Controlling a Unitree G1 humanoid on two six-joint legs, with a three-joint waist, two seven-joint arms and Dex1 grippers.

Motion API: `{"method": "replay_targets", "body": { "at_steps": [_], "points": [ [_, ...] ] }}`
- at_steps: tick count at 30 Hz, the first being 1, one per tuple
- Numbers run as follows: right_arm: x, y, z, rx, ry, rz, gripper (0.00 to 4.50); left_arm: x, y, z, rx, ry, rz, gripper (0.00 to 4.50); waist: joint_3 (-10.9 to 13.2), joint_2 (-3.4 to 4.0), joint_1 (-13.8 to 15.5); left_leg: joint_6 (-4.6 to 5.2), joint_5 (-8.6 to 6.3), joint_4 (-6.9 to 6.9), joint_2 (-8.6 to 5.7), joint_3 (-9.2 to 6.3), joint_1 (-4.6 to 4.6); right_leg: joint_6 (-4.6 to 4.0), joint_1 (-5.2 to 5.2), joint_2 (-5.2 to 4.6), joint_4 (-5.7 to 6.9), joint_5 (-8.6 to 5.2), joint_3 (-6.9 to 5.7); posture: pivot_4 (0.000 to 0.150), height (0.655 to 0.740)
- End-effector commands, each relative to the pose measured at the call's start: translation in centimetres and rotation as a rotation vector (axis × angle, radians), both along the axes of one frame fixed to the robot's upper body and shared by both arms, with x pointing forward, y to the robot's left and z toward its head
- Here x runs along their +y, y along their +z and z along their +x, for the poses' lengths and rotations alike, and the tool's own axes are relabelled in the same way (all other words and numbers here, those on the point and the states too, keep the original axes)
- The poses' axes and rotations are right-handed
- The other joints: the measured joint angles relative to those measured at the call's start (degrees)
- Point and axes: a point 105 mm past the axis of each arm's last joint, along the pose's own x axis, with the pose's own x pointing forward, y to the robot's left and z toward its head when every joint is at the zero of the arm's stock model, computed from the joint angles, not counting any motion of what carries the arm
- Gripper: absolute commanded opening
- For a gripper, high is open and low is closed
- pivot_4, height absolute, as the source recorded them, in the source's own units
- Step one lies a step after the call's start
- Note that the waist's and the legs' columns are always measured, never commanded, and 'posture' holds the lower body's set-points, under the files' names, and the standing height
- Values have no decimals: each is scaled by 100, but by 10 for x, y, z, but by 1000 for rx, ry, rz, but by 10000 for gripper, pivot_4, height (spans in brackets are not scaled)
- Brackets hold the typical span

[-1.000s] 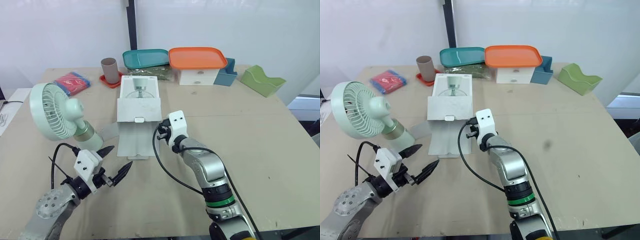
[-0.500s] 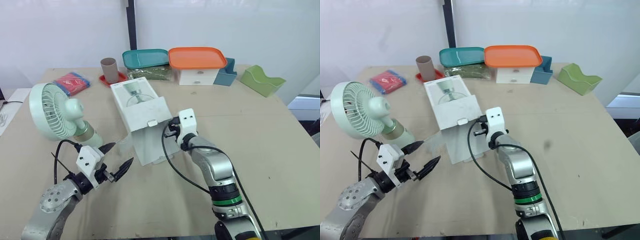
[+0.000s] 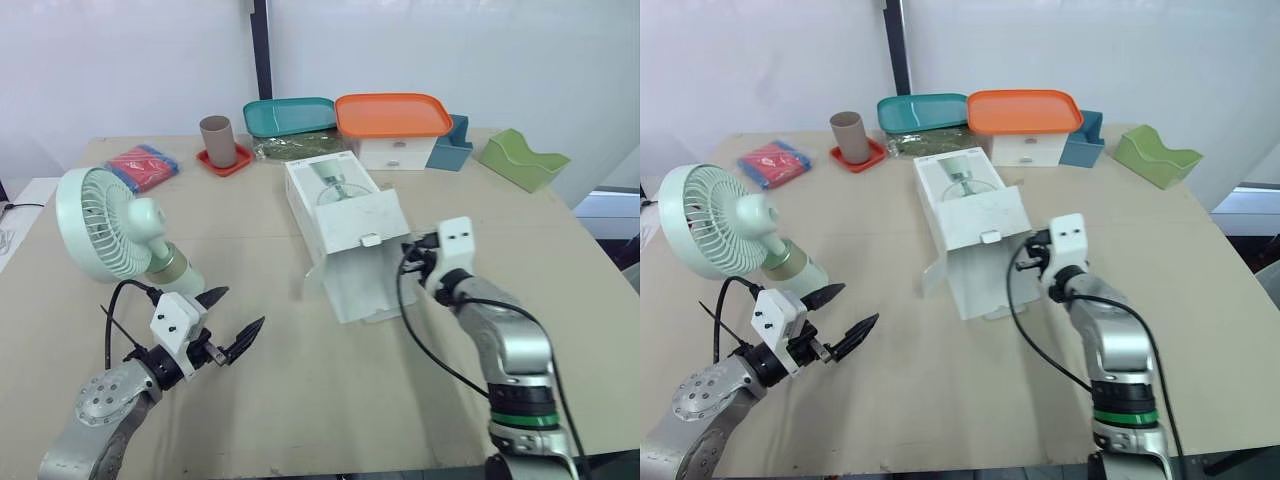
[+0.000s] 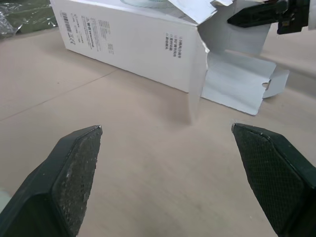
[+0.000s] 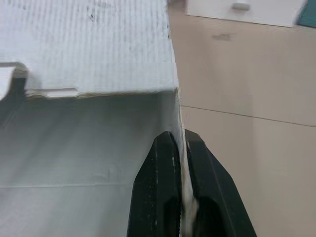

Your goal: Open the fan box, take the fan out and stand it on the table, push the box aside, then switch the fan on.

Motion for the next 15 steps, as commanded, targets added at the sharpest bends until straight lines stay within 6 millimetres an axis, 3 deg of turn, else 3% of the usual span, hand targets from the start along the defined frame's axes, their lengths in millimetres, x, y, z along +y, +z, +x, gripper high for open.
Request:
{"method": "replay_targets", "body": {
  "at_steps": [1,5,9,15],
  "points": [
    [-36,11,-12,-57,-69,-6,1136,-1,11,1,-52,-16,8,45000,0,1,-4,0,0,0,0,1,0,0,0,0,0,0,1,1500,7400],
    [-45,9,-15,-51,-92,-5,1136,0,12,2,-54,-16,9,45000,0,3,-3,1,0,1,0,2,1,0,1,0,0,0,2,1500,7400],
    [-81,6,-20,-53,-172,-44,1136,2,11,4,-59,-10,6,45000,-1,6,16,1,0,1,1,6,3,0,2,2,0,0,5,1500,7400],
    [-95,2,-25,-46,-201,-79,1136,-4,9,2,-48,-52,9,45000,-1,6,33,3,-1,1,-2,5,2,2,3,0,0,-1,6,1500,7400]
  ]
}}
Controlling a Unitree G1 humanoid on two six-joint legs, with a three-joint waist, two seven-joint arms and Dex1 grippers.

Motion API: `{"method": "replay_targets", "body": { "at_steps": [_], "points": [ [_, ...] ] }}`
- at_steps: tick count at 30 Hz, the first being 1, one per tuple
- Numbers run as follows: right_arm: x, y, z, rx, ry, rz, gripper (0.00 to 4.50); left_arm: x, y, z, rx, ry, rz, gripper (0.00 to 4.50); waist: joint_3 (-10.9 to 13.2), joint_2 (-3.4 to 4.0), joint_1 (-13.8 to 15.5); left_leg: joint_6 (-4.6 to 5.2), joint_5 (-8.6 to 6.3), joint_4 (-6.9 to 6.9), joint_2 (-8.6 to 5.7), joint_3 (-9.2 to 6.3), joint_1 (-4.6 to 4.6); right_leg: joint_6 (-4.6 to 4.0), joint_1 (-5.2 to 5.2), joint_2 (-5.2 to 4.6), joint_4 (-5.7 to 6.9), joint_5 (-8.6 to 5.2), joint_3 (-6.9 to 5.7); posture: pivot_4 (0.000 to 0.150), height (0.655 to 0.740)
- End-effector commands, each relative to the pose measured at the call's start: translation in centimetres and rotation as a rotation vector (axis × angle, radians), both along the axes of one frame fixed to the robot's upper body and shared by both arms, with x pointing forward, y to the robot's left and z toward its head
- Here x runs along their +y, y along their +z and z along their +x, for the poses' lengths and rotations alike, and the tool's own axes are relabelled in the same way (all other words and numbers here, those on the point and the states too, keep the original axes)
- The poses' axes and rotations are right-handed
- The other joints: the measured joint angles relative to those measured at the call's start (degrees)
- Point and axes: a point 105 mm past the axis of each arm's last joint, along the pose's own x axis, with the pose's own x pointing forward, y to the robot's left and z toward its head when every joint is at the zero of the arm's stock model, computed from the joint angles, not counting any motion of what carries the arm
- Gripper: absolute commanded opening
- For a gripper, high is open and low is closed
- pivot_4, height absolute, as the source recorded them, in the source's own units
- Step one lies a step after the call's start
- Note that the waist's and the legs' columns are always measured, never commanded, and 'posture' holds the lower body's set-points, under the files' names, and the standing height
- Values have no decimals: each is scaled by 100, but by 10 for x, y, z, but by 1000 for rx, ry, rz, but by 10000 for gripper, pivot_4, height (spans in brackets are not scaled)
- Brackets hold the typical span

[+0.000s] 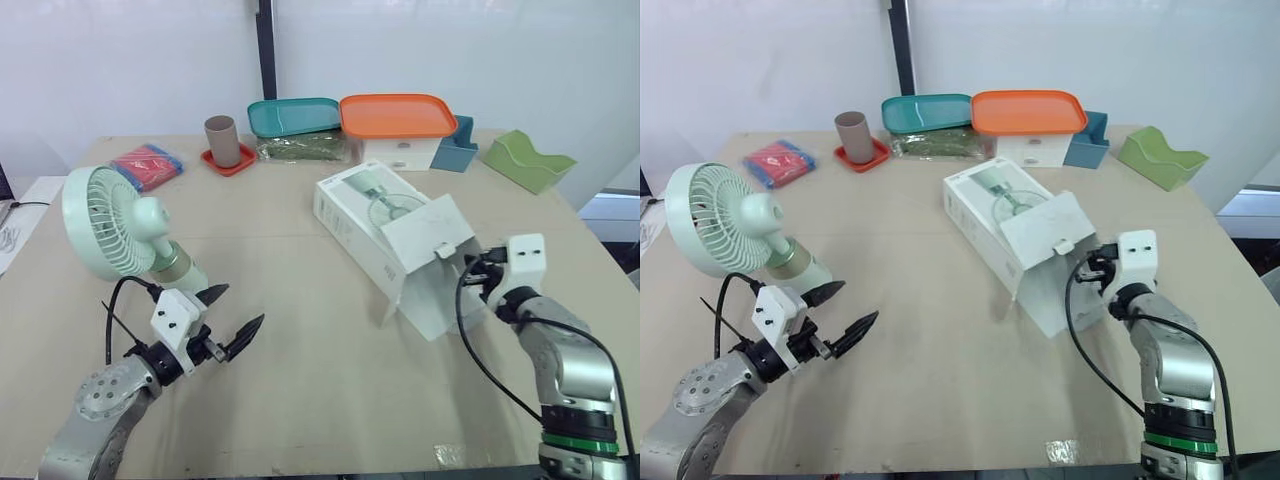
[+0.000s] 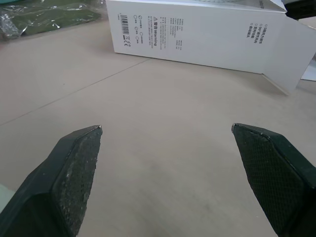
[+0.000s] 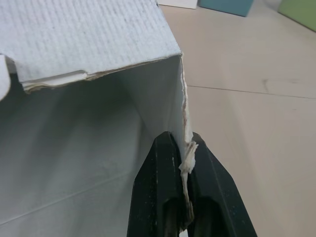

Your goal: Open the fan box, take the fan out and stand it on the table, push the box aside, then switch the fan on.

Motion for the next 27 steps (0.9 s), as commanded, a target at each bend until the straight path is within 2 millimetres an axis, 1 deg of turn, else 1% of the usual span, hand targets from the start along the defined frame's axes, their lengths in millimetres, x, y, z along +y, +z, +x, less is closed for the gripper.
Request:
{"method": "replay_targets", "body": {
  "at_steps": [1,5,9,12,15,17,22,25,27],
  "points": [
    [-15,10,-4,-41,-47,-17,1136,-3,8,0,-42,-29,4,45000,-1,1,-6,0,0,0,0,1,1,0,1,0,0,0,1,1500,7400],
    [-41,8,-14,-24,-173,-12,1136,-2,11,2,-45,-34,6,45000,-1,3,2,0,0,1,0,5,2,0,2,1,0,0,5,1500,7400],
    [-78,5,-27,2,-362,4,1136,-1,9,2,-42,-33,10,45000,-2,3,24,1,0,1,0,4,0,1,2,0,0,-1,5,1500,7400],
    [-104,5,-39,28,-482,-23,1136,-4,9,2,-41,-37,5,45000,-3,5,25,1,0,1,-1,5,0,1,4,0,0,-1,6,1500,7400],
    [-115,4,-46,43,-547,-19,1136,-5,8,2,-40,-40,1,45000,-4,7,19,4,-2,0,-1,9,-10,1,6,1,0,-1,10,1500,7400],
    [-118,2,-49,53,-580,-2,1136,-6,9,1,-40,-44,-1,45000,-6,11,13,9,-4,0,1,17,-17,1,8,4,1,-1,18,1500,7400],
    [-121,-6,-56,86,-684,87,1136,-9,10,-1,-36,-70,-22,45000,-8,13,17,10,-4,0,2,23,-15,1,12,6,1,-1,25,1500,7400],
    [-127,-8,-62,104,-742,106,1136,-13,10,-5,-24,-112,-26,45000,-10,18,20,10,-4,0,2,24,-17,2,10,7,1,-1,26,1500,7400],
    [-135,-6,-68,105,-782,82,1136,-19,12,-9,-16,-161,-30,45000,-10,18,24,11,-5,0,2,24,-18,2,9,6,1,-2,27,1500,7400]
  ]
}}
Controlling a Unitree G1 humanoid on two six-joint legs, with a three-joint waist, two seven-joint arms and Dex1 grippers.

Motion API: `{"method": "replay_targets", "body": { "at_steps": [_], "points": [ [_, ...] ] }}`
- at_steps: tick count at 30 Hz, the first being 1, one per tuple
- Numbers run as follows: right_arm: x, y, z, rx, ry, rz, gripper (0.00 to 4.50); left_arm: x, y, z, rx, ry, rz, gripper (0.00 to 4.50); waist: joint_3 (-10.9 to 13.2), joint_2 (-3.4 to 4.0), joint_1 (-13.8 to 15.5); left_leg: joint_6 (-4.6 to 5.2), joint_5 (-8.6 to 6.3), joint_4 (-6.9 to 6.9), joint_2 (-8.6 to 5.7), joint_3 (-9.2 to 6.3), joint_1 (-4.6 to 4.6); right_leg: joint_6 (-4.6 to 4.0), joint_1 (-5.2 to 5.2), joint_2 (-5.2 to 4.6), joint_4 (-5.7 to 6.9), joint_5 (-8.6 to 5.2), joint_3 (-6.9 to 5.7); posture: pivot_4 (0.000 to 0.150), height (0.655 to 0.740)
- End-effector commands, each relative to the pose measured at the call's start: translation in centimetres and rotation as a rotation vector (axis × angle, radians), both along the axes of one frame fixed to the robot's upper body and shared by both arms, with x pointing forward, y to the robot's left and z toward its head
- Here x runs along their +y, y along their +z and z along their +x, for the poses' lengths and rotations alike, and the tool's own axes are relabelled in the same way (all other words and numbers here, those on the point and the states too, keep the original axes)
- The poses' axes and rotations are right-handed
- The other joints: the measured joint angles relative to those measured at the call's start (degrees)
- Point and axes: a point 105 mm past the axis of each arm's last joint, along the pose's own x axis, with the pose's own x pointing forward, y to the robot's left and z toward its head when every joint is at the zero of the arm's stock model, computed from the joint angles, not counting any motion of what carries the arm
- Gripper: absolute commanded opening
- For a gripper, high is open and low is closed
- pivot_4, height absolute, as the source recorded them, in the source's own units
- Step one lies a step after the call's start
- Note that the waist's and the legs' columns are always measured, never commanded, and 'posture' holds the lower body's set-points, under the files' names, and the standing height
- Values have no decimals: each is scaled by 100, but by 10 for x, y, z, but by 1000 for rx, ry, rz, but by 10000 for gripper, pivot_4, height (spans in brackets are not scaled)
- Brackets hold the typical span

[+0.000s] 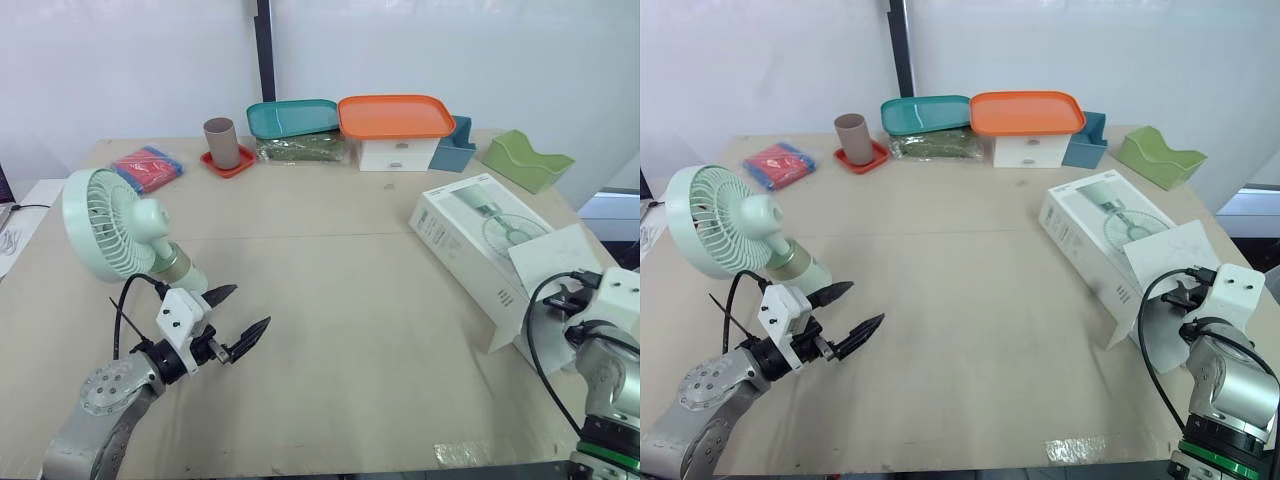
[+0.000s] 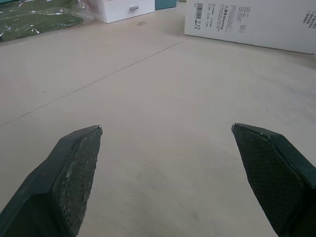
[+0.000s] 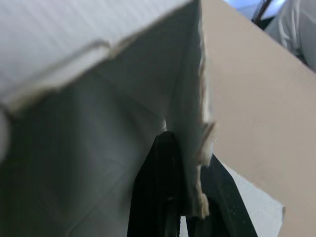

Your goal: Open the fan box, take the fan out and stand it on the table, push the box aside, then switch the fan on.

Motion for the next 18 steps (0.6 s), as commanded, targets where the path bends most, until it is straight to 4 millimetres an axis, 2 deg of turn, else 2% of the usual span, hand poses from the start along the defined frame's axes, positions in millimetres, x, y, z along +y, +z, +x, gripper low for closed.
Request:
{"method": "replay_targets", "body": {
  "at_steps": [1,4,8,18],
  "points": [
    [-20,18,-13,-29,-95,-64,1136,-14,13,-9,-29,-102,-15,45000,0,0,4,0,0,0,0,0,0,0,0,0,0,0,0,1500,7400],
    [-21,21,-15,-38,-115,-63,1136,-21,14,-16,-9,-178,-16,45000,0,1,1,0,0,0,-1,3,0,1,0,0,0,0,3,1500,7400],
    [-10,22,-10,-47,-79,-47,1136,-29,12,-26,27,-284,12,45000,-5,12,-14,3,-1,0,0,12,5,1,1,2,1,-1,12,1500,7400],
    [18,22,4,-68,11,-17,1136,-43,16,-34,33,-373,5,45000,-6,14,-36,12,-6,0,2,26,10,5,0,8,1,-1,33,1500,7400]
  ]
}}
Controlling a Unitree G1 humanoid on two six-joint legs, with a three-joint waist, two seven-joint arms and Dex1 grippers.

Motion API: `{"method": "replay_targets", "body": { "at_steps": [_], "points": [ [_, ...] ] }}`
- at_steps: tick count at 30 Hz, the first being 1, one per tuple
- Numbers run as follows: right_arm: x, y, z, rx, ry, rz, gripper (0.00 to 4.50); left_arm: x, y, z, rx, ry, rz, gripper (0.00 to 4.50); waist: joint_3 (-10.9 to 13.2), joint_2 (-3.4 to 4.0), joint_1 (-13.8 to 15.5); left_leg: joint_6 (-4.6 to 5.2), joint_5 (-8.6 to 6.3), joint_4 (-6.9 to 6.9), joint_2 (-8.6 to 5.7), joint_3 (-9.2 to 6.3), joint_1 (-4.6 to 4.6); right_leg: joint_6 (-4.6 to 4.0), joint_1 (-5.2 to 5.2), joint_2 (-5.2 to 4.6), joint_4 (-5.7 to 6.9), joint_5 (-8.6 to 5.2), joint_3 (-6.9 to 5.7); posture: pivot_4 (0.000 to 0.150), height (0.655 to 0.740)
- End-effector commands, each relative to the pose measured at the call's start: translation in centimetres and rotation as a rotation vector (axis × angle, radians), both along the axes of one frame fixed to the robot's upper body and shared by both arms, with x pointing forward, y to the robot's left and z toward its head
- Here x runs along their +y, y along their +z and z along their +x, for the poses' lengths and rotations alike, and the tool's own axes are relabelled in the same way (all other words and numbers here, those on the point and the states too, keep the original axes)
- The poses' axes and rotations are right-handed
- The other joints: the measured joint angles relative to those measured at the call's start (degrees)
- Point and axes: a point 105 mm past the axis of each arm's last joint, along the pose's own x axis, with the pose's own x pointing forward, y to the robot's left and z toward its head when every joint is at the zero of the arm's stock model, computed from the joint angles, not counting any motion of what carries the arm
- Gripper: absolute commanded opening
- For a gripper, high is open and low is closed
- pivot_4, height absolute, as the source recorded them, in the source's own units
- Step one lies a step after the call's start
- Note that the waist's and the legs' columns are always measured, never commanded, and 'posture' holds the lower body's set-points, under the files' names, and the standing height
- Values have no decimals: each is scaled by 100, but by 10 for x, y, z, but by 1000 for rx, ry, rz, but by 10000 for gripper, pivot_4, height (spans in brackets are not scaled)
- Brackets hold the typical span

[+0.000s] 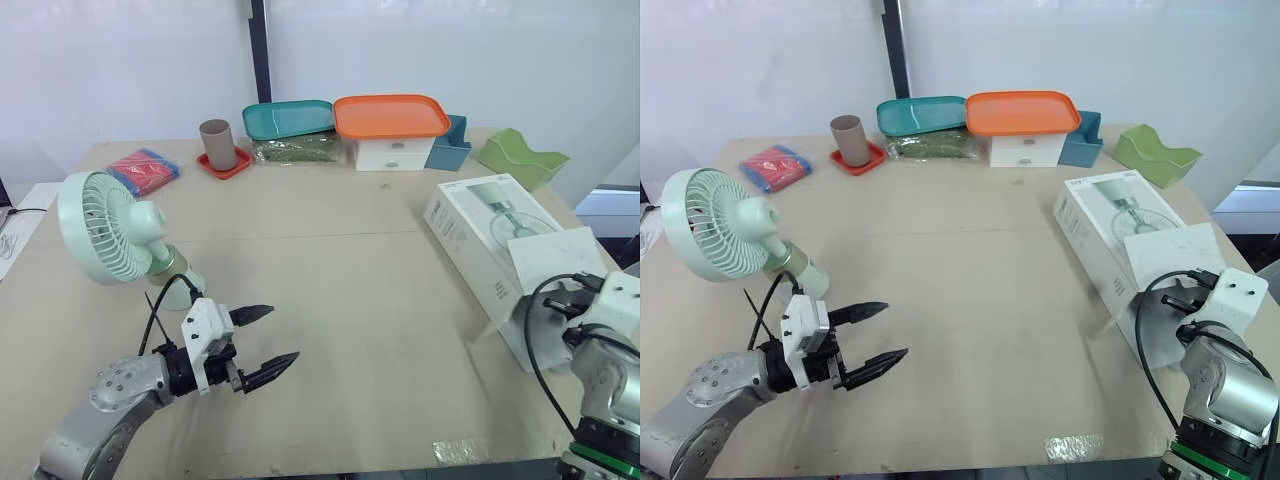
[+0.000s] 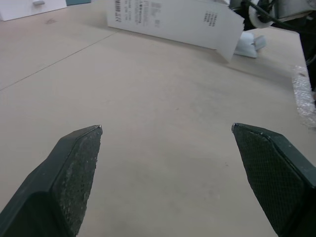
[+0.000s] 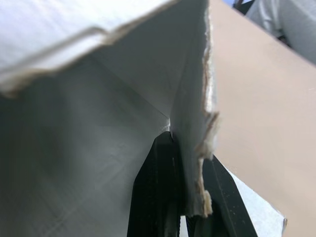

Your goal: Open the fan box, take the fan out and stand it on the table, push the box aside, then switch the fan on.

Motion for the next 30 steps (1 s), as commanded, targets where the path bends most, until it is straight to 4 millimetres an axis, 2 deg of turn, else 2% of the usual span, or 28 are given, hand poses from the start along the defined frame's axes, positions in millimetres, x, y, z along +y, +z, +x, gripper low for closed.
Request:
{"method": "replay_targets", "body": {
  "at_steps": [1,3,6,12,13,14,19,23,25,30],
  "points": [
    [7,19,6,-55,47,-48,1136,-6,10,-6,-38,-58,0,45000,0,0,-2,1,-1,0,0,0,0,0,-1,0,0,0,0,1500,7400],
    [12,22,9,-68,83,-51,1136,-6,11,-6,-37,-72,3,45000,0,2,-3,1,-1,0,0,0,0,0,-2,1,0,0,1,1500,7400],
    [13,25,11,-67,118,-83,9422,-8,12,-8,-28,-104,3,45000,0,1,-10,1,-1,0,0,1,0,0,-1,1,0,0,2,1500,7400],
    [13,30,10,-72,153,-131,37878,-14,11,-15,-2,-207,21,45000,0,1,-22,2,-1,0,0,1,-1,2,-2,1,0,-1,2,1500,7400],
    [13,31,10,-74,159,-141,42284,-14,10,-16,-4,-216,28,45000,0,1,-22,2,-1,0,0,2,0,2,-1,1,0,-1,2,1500,7400],
    [14,33,10,-76,171,-152,44796,-15,10,-16,-5,-223,33,45000,0,1,-22,2,-1,0,0,2,0,3,-1,1,0,-2,3,1500,7400],
    [35,39,12,-105,403,-177,44796,-17,11,-13,-13,-245,38,45000,1,1,-22,5,-3,0,0,3,0,5,-1,2,0,-3,4,1500,7400],
    [65,40,11,-13,756,-279,44796,-16,11,-8,-24,-241,45,45000,3,5,-26,7,-4,2,0,8,4,10,0,1,0,-4,9,1500,7400],
    [68,36,8,44,845,-298,44796,-17,11,-6,-27,-239,46,45000,6,-1,-29,14,-8,3,2,11,9,42,2,4,0,-24,12,1500,7400],
    [76,34,1,146,1005,-267,44796,-18,11,-4,-37,-235,51,45000,9,-5,-21,16,-9,6,3,14,11,41,4,5,0,-22,17,1500,7400]
  ]
}}
